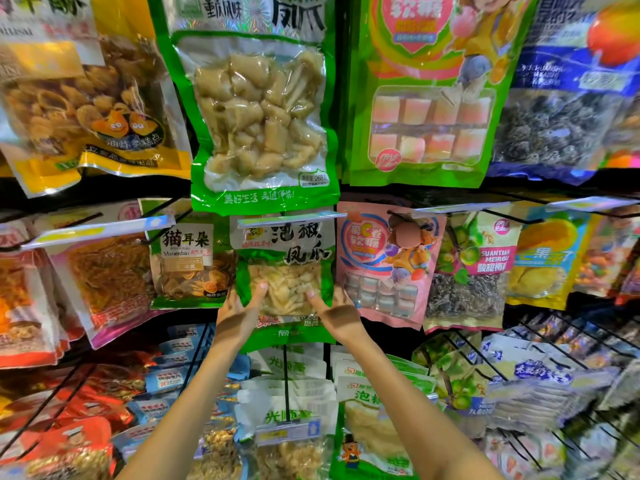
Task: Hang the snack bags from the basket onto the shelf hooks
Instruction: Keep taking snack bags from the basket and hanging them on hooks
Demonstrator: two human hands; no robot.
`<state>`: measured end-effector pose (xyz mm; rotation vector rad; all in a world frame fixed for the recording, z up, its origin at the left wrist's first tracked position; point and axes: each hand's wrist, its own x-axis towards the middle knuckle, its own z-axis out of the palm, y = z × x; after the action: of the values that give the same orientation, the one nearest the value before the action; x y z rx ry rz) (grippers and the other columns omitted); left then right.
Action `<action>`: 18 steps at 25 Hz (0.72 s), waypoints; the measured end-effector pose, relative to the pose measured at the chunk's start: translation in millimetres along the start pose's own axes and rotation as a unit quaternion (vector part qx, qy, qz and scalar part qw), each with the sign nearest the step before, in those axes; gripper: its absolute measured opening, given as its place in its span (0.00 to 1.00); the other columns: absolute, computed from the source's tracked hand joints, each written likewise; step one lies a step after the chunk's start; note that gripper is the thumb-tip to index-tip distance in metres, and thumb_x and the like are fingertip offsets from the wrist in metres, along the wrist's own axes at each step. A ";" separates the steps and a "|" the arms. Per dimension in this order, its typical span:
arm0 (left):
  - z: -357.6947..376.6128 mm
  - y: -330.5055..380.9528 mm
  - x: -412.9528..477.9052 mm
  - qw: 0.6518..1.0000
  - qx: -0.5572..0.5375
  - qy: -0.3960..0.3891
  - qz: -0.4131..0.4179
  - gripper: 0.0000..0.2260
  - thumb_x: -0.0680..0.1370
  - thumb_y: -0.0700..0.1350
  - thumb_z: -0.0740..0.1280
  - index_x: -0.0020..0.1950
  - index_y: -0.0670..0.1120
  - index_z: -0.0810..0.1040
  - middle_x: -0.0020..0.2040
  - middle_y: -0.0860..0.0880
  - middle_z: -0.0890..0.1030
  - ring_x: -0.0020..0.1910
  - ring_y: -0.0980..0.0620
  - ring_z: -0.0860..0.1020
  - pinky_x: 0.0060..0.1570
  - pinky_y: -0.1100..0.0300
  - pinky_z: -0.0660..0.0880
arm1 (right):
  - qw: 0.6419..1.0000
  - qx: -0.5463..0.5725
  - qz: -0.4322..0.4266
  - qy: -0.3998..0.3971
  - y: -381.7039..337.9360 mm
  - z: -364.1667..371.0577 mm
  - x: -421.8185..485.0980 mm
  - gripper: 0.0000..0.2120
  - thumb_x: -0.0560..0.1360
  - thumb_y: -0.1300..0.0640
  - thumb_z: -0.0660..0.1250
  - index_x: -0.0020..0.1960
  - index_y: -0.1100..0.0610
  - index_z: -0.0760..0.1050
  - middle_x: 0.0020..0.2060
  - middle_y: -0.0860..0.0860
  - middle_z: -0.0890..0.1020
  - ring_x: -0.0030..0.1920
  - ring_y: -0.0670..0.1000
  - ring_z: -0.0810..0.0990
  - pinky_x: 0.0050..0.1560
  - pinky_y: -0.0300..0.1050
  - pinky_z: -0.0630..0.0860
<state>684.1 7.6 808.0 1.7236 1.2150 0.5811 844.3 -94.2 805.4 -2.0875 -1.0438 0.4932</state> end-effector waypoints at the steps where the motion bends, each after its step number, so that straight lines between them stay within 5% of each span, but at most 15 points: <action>1: -1.5 1.0 0.8 1.000 0.006 -0.015 0.001 0.55 0.63 0.82 0.53 0.81 0.51 0.47 0.81 0.49 0.47 0.79 0.53 0.47 0.77 0.50 0.46 | 1.000 -0.014 -0.004 -0.007 0.6 -2.5 0.5 0.43 0.78 0.32 0.53 0.79 0.61 0.48 0.79 0.56 0.53 0.79 0.54 0.52 0.75 0.45 0.53; 4: -5.8 10.8 -11.6 0.998 -0.047 -0.031 0.012 0.50 0.67 0.78 0.57 0.80 0.50 0.50 0.80 0.44 0.51 0.79 0.48 0.52 0.77 0.52 0.50 | 0.998 -0.053 -0.010 -0.025 1.8 -11.5 -2.9 0.42 0.79 0.33 0.53 0.79 0.62 0.48 0.79 0.57 0.54 0.79 0.54 0.52 0.75 0.44 0.52; 6: -7.8 10.6 -16.6 0.997 0.072 0.010 0.029 0.42 0.77 0.69 0.56 0.80 0.44 0.49 0.80 0.44 0.50 0.79 0.48 0.51 0.76 0.55 0.50 | 0.995 -0.095 -0.028 -0.028 6.7 -20.3 -7.3 0.38 0.80 0.38 0.56 0.78 0.63 0.53 0.77 0.58 0.59 0.77 0.57 0.56 0.74 0.45 0.55; 9: -15.5 9.7 -26.0 0.949 0.305 0.066 0.049 0.39 0.79 0.67 0.51 0.81 0.45 0.46 0.81 0.45 0.47 0.79 0.44 0.49 0.74 0.48 0.54 | 0.985 -0.159 -0.065 -0.013 22.5 -35.3 -14.5 0.30 0.78 0.43 0.62 0.72 0.61 0.63 0.68 0.57 0.67 0.70 0.60 0.66 0.69 0.51 0.67; 12: -19.1 9.0 -47.3 0.871 0.471 0.127 0.054 0.31 0.80 0.62 0.54 0.78 0.46 0.57 0.77 0.43 0.61 0.74 0.40 0.62 0.68 0.43 0.63 | 0.964 -0.249 -0.086 -0.033 30.8 -59.5 -26.6 0.29 0.78 0.42 0.61 0.72 0.59 0.65 0.72 0.56 0.62 0.73 0.60 0.62 0.70 0.55 0.66; 15: -12.2 7.7 -69.7 0.827 0.526 0.174 0.093 0.24 0.80 0.59 0.58 0.70 0.46 0.68 0.66 0.43 0.72 0.65 0.40 0.71 0.62 0.43 0.69 | 0.944 -0.312 -0.107 -0.022 37.0 -83.0 -40.7 0.29 0.79 0.43 0.61 0.74 0.58 0.64 0.75 0.58 0.58 0.74 0.62 0.56 0.72 0.59 0.62; 18: 1.9 18.2 -88.7 0.812 0.547 0.167 0.113 0.24 0.80 0.59 0.59 0.70 0.45 0.68 0.60 0.42 0.77 0.63 0.39 0.74 0.59 0.44 0.71 | 0.934 -0.330 -0.136 0.011 44.1 -100.6 -59.1 0.32 0.78 0.44 0.64 0.75 0.58 0.61 0.76 0.59 0.58 0.75 0.63 0.56 0.71 0.62 0.62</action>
<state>658.6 -75.4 834.0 2.8468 1.7977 0.3078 893.7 -203.8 838.5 -2.4384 -1.6176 -0.0395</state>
